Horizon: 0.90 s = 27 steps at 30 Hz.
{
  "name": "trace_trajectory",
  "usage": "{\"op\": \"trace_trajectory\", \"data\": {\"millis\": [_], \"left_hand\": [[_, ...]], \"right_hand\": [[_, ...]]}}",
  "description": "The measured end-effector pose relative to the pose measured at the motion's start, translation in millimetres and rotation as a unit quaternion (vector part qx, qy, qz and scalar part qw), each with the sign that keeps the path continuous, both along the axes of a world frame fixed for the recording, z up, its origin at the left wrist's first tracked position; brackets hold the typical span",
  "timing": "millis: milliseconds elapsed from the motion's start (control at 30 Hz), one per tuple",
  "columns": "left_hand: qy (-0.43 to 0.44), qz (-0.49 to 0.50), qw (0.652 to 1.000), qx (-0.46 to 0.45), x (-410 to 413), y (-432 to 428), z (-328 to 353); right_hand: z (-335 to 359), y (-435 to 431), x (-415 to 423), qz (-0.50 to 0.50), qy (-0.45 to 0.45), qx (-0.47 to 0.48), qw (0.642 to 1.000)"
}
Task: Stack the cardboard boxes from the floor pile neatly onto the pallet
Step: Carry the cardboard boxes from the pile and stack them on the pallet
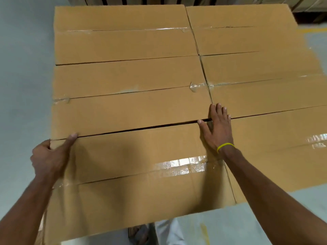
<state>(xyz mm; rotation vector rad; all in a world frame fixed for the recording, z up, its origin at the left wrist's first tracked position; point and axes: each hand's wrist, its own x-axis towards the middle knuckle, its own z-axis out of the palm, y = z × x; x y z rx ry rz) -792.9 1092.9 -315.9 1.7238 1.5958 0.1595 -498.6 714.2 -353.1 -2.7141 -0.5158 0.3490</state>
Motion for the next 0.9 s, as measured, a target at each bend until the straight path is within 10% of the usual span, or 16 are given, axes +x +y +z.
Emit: {"op": "trace_trajectory", "data": {"millis": [433, 900], "left_hand": [[0.001, -0.012, 0.992, -0.123, -156.8, -84.5, 19.7], [-0.063, 0.001, 0.991, -0.118, -161.0, -119.7, 15.2]], "right_hand": [[30.9, -153.4, -194.4, 0.141, 0.013, -0.070, 0.987], [0.4, -168.6, -197.3, 0.124, -0.112, -0.123, 0.978]]}}
